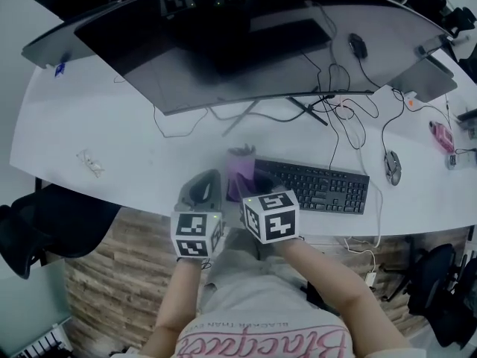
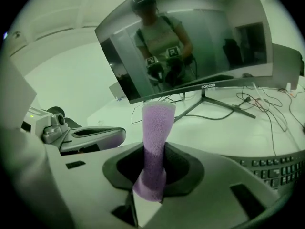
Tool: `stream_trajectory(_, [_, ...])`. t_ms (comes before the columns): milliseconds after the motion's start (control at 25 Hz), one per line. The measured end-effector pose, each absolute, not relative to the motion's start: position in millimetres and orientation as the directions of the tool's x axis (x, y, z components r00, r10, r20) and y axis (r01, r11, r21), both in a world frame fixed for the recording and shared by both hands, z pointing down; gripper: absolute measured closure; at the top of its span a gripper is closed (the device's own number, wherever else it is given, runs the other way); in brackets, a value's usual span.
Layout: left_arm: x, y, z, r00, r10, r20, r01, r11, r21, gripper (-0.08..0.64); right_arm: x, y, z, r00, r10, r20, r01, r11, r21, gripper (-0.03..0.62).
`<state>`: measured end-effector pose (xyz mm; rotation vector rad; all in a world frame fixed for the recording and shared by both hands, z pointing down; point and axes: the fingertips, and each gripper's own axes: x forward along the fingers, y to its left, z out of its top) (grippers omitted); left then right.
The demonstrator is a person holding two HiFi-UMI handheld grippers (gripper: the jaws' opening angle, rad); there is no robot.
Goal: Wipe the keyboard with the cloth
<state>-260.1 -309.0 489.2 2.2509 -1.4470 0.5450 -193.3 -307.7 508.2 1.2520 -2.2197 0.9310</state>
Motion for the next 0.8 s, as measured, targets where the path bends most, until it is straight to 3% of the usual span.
stream_trajectory(400, [-280,-331,516,0.416,-0.721,0.555,-0.904,-0.396,0.162,0.555,-208,-333,548,-0.418,-0.538,0.732,-0.907,0.291,-0.304,0.502])
stream_trajectory(800, [-280,-339,530,0.425,-0.701,0.572,-0.897,-0.408,0.167,0.555,-205,-342,558,-0.41,-0.537,0.737,-0.911,0.286,-0.298,0.502])
